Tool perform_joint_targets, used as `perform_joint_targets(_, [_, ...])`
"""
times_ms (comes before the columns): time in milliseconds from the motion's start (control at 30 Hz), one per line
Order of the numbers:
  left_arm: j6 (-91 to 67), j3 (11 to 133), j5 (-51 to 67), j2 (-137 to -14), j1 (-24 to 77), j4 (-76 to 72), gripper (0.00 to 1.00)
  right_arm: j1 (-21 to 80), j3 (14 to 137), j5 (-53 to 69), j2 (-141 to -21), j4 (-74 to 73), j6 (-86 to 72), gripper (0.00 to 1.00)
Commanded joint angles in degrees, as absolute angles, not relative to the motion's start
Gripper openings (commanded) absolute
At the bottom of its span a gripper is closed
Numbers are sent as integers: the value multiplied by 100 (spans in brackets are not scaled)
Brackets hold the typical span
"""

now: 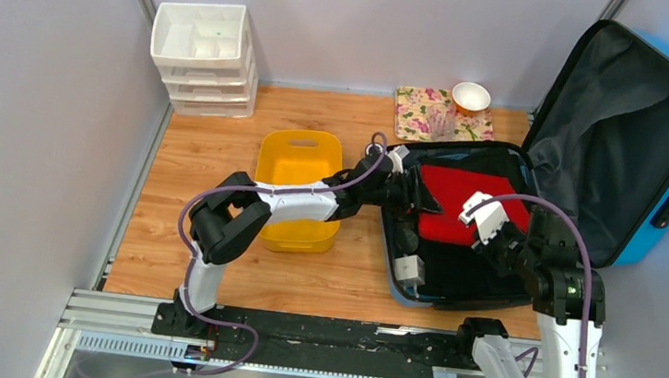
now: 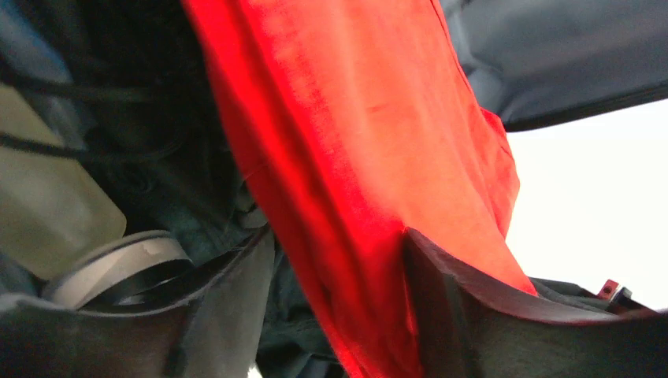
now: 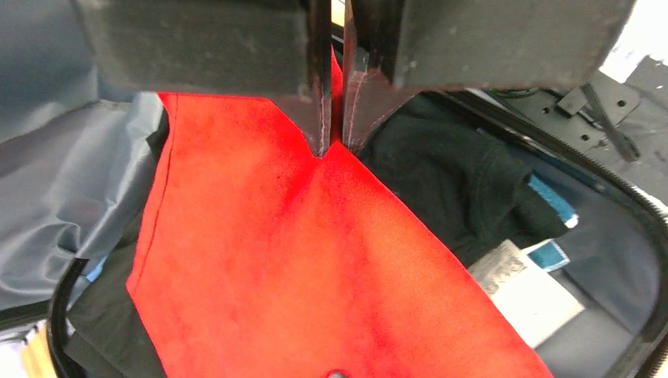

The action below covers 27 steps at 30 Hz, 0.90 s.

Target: Open, take out, and arrange the luggage

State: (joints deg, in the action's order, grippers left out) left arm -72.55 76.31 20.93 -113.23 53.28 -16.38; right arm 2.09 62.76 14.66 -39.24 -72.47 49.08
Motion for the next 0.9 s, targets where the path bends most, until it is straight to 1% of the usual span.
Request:
perform_joint_targets(0, [-7164,7954,2284,-11435,5379,-2301,56,220,6618,2249,-3656,-7330,4614,0])
perform_joint_targets(33, [-7041,7963,2329,-11400,5379,-2346,46,220,6609,2293,-3639,-7400,4597,0])
perform_joint_targets(67, [-6962,7963,2364,-11365,5379,-2364,29,220,6592,2337,-3621,-7426,4553,0])
perform_joint_targets(133, [-6612,7989,2469,-11268,5353,-2242,11,228,6592,2461,-3630,-7497,4404,0])
perform_joint_targets(167, [-6418,8120,2505,-11163,5344,-2067,0,220,6627,2496,-3665,-7523,4168,0])
perform_joint_targets(200, [-6216,8173,2548,-11093,5309,-1613,0,220,6662,2505,-3804,-7550,3966,4])
perform_joint_targets(267, [-5636,8279,2531,-10864,5177,-1128,0,220,6776,2479,-3998,-7620,3448,15])
perform_joint_targets(300, [-5468,8297,2488,-10785,5098,-612,0,228,6907,2539,-4095,-7681,3115,33])
perform_joint_targets(367, [-5064,8340,2505,-10626,4800,-152,0,211,7039,2619,-4332,-7770,2840,54])
perform_joint_targets(400, [-4897,8367,2574,-10600,4703,355,0,211,7144,2680,-4377,-7752,2560,65])
perform_joint_targets(467, [-4370,8324,2575,-10451,4458,955,0,211,7233,2707,-4500,-7647,2313,68])
perform_joint_targets(533, [-4080,8140,2715,-10171,4299,1159,0,211,7312,2707,-4587,-7542,1979,71])
perform_joint_targets(667, [-3727,7386,2830,-9616,3973,1406,0,97,7181,2619,-4895,-7331,1574,72])
perform_joint_targets(733, [-3561,7164,2734,-9371,3754,1511,0,44,6901,2619,-4965,-7060,1337,72])
perform_joint_targets(867, [-3349,6917,2567,-9307,3490,1801,0,-281,6671,2724,-5255,-6698,933,72])
